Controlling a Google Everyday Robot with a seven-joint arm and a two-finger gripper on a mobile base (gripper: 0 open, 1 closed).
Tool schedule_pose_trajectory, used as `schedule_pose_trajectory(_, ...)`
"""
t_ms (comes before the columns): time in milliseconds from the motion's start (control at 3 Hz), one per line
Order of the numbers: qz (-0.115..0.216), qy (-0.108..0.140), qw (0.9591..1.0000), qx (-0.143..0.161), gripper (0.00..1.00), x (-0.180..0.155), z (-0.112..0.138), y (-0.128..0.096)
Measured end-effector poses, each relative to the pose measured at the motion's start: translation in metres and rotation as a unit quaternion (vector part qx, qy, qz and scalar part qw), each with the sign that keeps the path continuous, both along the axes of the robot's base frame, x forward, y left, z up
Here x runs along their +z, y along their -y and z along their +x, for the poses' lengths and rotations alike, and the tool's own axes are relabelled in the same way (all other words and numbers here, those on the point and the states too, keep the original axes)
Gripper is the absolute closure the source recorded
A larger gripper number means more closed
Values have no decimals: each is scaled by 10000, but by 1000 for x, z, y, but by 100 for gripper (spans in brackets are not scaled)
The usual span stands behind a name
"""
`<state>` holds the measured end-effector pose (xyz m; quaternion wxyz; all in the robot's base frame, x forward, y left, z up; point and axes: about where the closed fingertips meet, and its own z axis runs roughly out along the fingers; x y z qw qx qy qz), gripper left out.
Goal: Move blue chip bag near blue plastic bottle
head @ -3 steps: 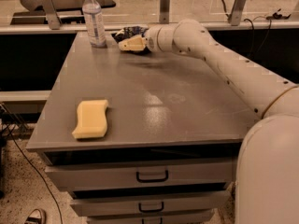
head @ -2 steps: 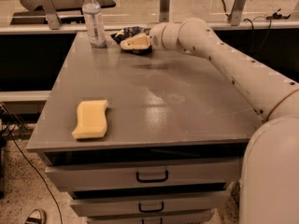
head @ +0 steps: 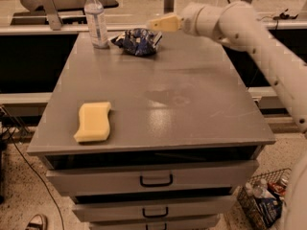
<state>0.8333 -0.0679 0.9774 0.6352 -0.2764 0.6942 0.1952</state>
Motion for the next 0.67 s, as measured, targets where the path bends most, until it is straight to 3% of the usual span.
schedule_pose_trajectory(333, -143, 495, 9985, 158, 0, 49, -18, 49)
schedule_pose_trajectory(667, -311, 497, 9973, 437, 0, 53, -28, 44)
